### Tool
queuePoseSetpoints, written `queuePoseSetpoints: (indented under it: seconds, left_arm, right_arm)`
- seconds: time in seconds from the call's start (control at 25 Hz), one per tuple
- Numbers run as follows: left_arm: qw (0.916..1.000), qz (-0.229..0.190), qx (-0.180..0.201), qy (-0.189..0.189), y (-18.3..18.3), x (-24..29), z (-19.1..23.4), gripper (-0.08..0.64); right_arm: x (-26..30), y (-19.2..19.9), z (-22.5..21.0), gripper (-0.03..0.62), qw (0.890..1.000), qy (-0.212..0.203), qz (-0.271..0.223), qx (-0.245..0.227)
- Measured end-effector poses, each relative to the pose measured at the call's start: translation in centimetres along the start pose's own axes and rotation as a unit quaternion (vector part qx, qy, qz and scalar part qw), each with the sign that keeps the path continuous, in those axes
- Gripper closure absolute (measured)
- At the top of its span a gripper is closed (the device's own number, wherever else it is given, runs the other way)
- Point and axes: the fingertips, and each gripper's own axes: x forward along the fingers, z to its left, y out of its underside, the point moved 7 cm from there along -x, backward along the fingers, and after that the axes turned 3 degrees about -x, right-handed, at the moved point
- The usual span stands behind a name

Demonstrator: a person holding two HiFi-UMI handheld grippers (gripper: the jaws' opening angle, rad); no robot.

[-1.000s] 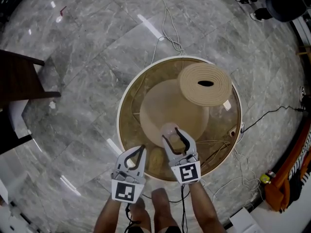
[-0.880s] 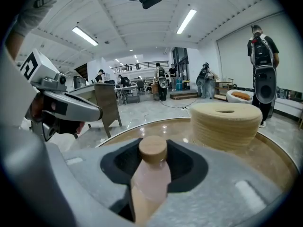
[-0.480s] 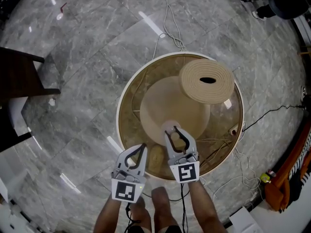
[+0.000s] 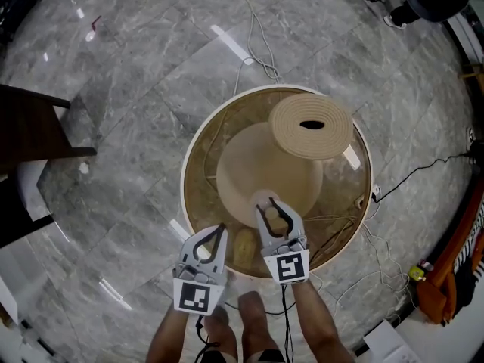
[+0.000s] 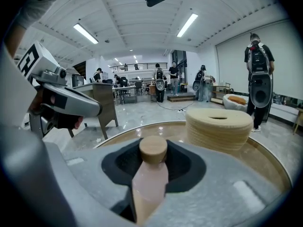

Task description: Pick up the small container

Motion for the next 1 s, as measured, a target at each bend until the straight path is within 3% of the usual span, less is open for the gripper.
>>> queuePoseSetpoints:
  seconds: [0.2, 0.56, 0.72, 0.84, 1.0]
  left_arm:
    - [0.9997, -0.012, 0.021, 0.005, -3.4, -0.9, -1.1, 0.543]
    - [0.9980, -0.039, 0.050, 0.007, -11.3, -4.7, -4.3, 0.543]
    - [0.9922, -0.057, 0.111, 0.011, -14.5, -7.0, -5.2, 0.543]
    - [0.9920, -0.067, 0.107, 0.009, -17.2, -8.8, -6.8, 0.543]
    - [0.9873, -0.079, 0.137, 0.015, -20.1, -11.6, -8.8, 0.543]
  right_arm:
    - [-2.3, -2.5, -0.4, 0.465, 1.000, 0.000, 0.003, 0.000]
    - [-7.8, -10.6, -1.7, 0.465, 0.999, 0.012, -0.037, -0.009]
    - [-10.8, -14.9, -2.1, 0.465, 0.999, 0.009, -0.054, -0.002]
    - [-13.5, -17.8, -2.2, 0.465, 0.998, 0.011, -0.066, -0.003]
    - [-17.3, -21.4, -1.7, 0.465, 0.997, 0.017, -0.080, -0.006]
